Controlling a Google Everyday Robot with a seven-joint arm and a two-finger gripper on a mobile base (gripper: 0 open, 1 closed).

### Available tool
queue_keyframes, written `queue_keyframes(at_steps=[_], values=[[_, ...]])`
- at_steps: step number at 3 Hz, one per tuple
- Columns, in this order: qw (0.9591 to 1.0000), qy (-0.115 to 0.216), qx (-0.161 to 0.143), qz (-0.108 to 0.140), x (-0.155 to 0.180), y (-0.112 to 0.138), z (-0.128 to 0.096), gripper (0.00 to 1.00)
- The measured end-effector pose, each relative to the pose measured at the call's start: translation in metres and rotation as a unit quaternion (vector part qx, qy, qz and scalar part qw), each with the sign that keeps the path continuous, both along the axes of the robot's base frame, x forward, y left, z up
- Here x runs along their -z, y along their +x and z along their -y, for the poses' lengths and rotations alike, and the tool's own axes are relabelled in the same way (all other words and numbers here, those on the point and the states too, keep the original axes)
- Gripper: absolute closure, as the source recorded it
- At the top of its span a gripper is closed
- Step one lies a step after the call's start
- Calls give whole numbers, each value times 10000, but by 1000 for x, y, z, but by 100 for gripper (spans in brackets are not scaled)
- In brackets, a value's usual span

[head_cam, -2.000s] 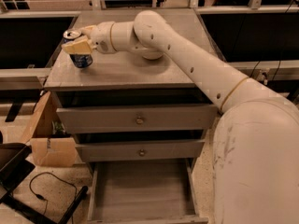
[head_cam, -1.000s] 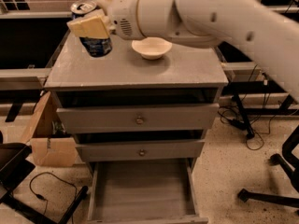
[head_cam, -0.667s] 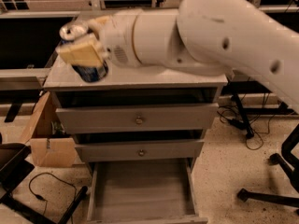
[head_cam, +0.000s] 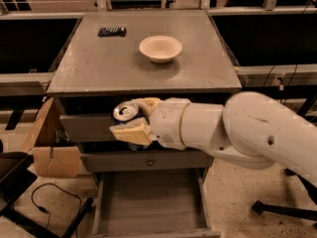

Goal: Place pepsi can into bottom drawer

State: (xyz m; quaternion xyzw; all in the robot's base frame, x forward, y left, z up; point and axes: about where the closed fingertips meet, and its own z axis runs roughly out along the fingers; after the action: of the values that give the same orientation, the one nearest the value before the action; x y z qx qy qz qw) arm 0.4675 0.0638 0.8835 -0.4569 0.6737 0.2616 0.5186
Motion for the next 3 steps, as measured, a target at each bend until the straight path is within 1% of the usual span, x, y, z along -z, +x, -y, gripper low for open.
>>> queue_keyframes(at_steps=[1,2,3], values=[[9993,260,256,55,72,24,37,100],[9993,258,253,53,72,25,37,100],[9993,282,250,-38,107,18,44,100]])
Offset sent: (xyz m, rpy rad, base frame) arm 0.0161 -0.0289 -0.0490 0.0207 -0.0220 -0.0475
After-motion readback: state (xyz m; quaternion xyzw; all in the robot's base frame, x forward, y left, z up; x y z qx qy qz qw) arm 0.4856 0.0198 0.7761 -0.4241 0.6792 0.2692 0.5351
